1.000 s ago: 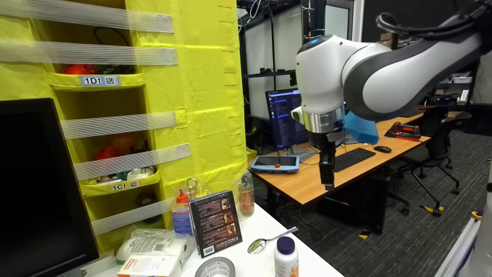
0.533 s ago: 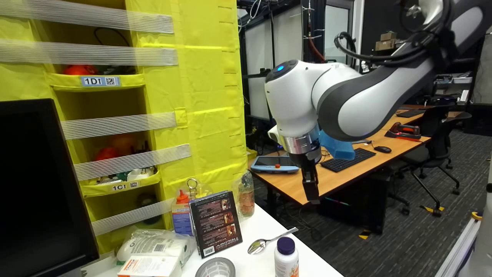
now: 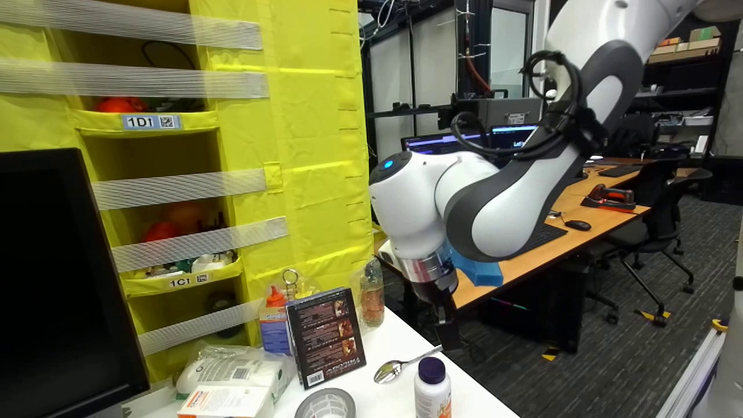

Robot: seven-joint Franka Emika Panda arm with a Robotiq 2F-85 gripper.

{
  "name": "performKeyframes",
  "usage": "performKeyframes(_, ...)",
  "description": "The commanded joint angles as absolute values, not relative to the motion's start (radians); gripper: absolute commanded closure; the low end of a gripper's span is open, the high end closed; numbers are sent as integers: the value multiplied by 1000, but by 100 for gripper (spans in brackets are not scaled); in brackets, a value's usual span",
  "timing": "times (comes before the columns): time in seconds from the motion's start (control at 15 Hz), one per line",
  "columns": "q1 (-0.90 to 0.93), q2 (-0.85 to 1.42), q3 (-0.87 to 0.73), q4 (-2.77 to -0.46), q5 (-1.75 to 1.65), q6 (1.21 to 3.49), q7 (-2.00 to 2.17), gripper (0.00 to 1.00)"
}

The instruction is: Pick up the white bottle with a black lid and move it a little to the left on the table

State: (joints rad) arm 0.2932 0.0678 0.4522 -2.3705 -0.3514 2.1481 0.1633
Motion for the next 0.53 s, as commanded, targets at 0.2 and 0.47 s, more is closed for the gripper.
performKeyframes(0.2, 352, 211, 374, -2333, -371, 2235, 144, 0)
performKeyframes(0.47, 371, 206, 368, -2358, -367, 2306, 112, 0)
